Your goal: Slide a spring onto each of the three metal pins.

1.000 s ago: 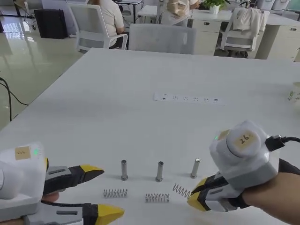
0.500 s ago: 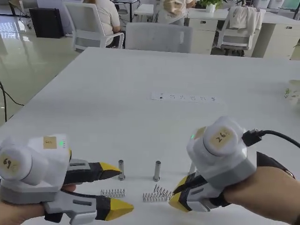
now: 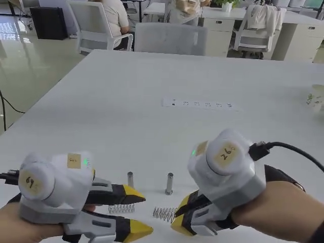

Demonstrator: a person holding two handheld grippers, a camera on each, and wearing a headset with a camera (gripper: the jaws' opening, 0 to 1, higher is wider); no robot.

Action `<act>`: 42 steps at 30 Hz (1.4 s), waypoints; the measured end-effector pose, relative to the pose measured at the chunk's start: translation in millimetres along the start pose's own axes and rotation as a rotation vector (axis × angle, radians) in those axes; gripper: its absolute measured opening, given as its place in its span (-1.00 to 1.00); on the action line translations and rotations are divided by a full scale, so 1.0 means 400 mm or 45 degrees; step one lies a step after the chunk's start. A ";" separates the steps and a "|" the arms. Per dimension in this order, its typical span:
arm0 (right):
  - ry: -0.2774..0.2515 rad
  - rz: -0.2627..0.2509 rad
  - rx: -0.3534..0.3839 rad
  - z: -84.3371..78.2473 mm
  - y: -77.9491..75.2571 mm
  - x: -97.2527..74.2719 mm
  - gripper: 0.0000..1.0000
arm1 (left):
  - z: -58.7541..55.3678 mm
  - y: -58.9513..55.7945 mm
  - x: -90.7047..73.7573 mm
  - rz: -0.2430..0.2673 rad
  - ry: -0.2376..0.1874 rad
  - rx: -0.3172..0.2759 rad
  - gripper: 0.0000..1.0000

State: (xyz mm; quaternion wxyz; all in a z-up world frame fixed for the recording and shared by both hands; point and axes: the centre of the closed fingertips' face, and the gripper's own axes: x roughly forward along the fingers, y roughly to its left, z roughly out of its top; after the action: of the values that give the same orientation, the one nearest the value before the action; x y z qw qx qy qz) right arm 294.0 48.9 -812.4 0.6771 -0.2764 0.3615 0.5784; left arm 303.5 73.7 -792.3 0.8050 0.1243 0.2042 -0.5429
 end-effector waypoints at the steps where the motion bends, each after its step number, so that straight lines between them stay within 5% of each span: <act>1: 0.002 0.007 -0.006 0.000 0.003 0.001 -0.84 | -0.001 -0.004 0.002 -0.007 0.001 0.004 -0.51; 21: -0.024 0.118 -0.053 0.011 0.046 0.005 -0.84 | -0.010 -0.044 0.016 -0.086 0.022 0.069 -0.89; 42: -0.227 0.185 0.165 0.073 0.034 -0.045 -0.84 | -0.011 -0.038 0.016 -0.071 0.019 0.075 -0.93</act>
State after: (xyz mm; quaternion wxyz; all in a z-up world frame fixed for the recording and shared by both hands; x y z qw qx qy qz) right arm 284.2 64.0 -780.2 0.6791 -0.1527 0.3556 0.6237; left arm 290.7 64.6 -798.9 0.7841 0.1464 0.1973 -0.5699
